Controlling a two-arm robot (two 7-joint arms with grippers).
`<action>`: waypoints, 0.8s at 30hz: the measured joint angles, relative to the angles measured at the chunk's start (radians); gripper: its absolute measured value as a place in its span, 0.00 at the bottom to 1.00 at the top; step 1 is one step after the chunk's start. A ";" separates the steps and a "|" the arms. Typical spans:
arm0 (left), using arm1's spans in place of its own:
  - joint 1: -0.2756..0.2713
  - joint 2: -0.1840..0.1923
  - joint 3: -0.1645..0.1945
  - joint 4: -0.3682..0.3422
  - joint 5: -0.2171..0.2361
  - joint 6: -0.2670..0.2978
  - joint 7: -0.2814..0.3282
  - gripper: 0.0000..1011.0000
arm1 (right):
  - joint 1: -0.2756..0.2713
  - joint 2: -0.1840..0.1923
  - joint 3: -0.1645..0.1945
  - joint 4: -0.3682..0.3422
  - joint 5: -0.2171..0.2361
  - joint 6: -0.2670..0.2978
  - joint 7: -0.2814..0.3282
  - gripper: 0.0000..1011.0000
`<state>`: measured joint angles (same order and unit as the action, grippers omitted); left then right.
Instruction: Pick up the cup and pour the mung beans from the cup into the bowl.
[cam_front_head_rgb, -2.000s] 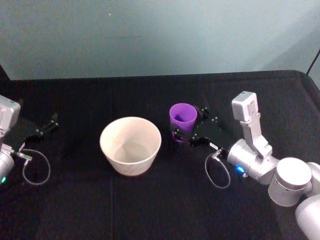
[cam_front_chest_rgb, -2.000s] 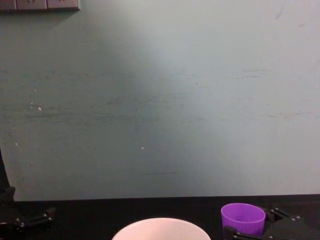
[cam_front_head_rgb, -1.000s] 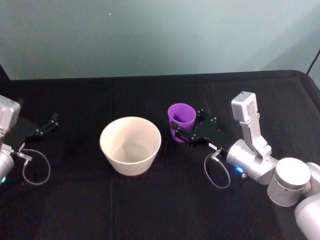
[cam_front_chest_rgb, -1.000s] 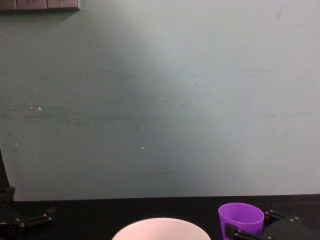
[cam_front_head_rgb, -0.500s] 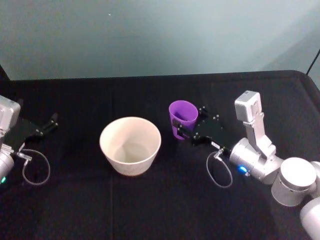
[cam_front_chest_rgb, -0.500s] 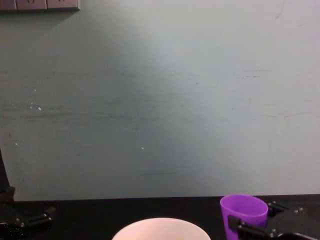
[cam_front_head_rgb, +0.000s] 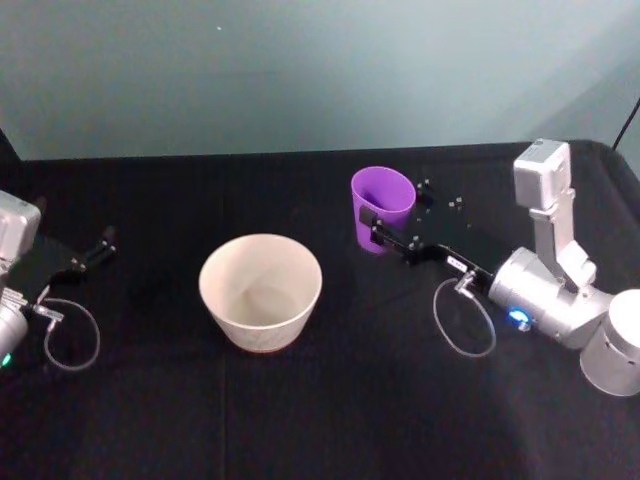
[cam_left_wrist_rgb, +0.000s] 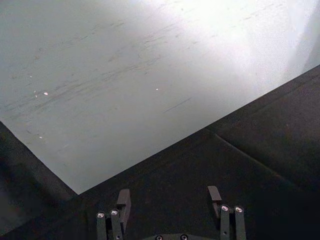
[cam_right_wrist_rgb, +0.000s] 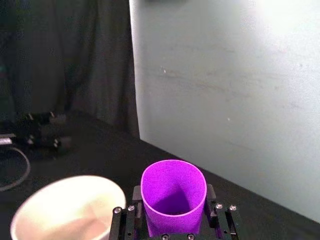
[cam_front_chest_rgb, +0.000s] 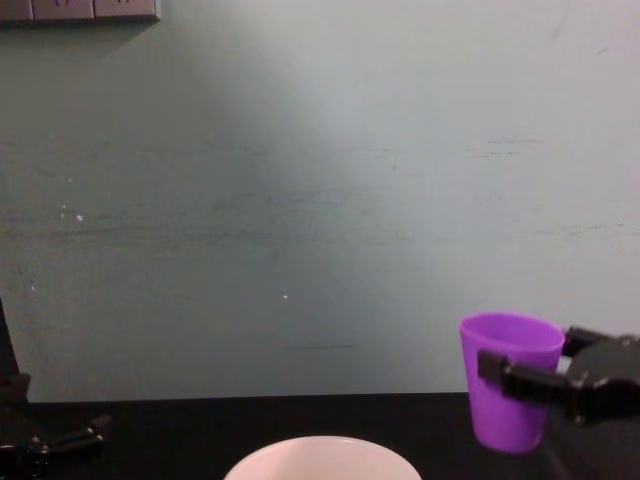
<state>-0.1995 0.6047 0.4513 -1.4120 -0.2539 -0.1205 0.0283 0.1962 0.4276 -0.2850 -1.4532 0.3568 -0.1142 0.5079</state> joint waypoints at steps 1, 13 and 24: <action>0.000 0.000 0.000 0.000 0.000 0.000 0.000 0.99 | -0.007 0.008 0.006 -0.025 0.018 0.011 0.006 0.71; 0.000 0.000 0.000 0.000 0.000 0.000 0.000 0.99 | -0.036 0.061 0.032 -0.159 0.113 0.091 0.004 0.71; 0.000 0.000 0.000 0.000 0.000 0.000 0.000 0.99 | -0.037 0.102 0.039 -0.210 0.160 0.119 -0.012 0.71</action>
<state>-0.1995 0.6047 0.4513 -1.4120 -0.2539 -0.1205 0.0283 0.1594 0.5296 -0.2461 -1.6636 0.5166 0.0043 0.4959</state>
